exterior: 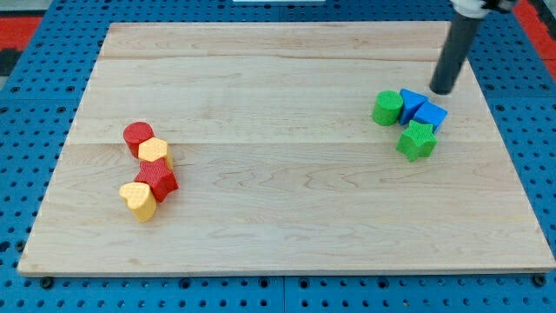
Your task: Push the green circle into the red circle
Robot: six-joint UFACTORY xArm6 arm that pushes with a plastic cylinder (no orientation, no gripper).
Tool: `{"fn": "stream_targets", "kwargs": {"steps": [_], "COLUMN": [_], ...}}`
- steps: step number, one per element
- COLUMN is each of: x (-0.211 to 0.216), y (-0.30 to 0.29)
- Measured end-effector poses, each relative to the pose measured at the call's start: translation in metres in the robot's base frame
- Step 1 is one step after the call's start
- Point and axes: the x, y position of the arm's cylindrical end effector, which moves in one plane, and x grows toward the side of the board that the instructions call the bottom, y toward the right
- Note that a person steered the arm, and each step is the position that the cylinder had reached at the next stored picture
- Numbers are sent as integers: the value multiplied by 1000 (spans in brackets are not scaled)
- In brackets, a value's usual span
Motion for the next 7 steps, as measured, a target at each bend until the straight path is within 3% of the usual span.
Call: {"fn": "stream_targets", "kwargs": {"steps": [2,3,4,5,7], "x": [35,13,5,9,72], "y": [-36,-88,-102,-74,-244]}}
